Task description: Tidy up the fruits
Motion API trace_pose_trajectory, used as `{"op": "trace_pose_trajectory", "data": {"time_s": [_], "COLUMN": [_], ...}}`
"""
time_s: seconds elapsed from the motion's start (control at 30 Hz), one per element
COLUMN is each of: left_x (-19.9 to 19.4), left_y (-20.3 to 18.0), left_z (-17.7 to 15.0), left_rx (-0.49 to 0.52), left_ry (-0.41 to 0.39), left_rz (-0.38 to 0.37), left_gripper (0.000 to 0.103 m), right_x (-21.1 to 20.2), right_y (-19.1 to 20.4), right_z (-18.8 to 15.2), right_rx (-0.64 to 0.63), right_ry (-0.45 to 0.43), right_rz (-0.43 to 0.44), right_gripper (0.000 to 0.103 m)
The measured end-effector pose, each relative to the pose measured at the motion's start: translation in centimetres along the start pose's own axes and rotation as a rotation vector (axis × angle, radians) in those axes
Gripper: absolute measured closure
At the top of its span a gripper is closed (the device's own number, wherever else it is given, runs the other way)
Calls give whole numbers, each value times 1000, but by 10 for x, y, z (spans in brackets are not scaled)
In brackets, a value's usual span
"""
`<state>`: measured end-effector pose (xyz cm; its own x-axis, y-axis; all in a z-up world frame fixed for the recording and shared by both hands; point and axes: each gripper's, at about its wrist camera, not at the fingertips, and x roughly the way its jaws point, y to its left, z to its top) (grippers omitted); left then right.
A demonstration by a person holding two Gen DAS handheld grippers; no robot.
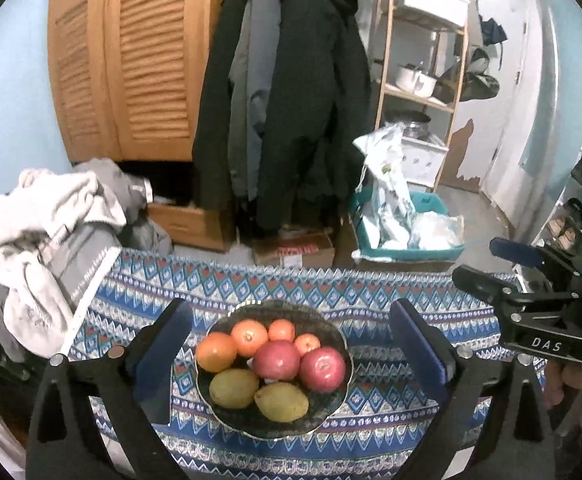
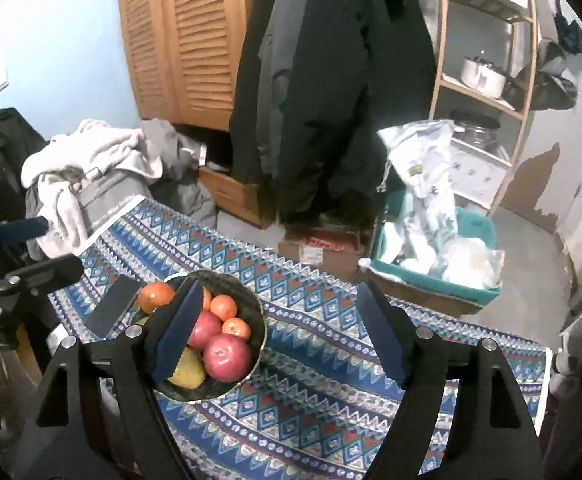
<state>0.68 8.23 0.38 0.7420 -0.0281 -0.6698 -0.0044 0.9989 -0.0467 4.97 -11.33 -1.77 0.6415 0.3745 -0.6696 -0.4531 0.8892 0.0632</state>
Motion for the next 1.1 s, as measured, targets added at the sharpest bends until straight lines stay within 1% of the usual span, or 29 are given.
{"op": "trace_pose_trajectory", "data": {"time_s": [0.07,0.17,0.3,0.5,0.73,1.1], "left_x": [-6,-12,-13,-13,-16,-14], "left_y": [-6,-12,-21,-34,-44,-49], "left_z": [4,7,9,11,15,17], "left_rx": [14,18,25,41,58,64], "left_ry": [-19,-37,-34,-39,-59,-53], "left_rz": [10,-3,-16,-12,-3,1], "left_gripper": [3,1,1,1,1,1], "right_x": [-6,-15,-26,-35,-38,-38], "right_y": [-4,-12,-22,-33,-45,-51], "right_z": [0,1,3,1,-2,-4], "right_rx": [14,33,53,60,75,80], "right_ry": [-10,-31,-60,-84,-85,-86], "right_rz": [-1,-15,-37,-73,-88,-99], "right_gripper": [25,25,25,24,24,24]}}
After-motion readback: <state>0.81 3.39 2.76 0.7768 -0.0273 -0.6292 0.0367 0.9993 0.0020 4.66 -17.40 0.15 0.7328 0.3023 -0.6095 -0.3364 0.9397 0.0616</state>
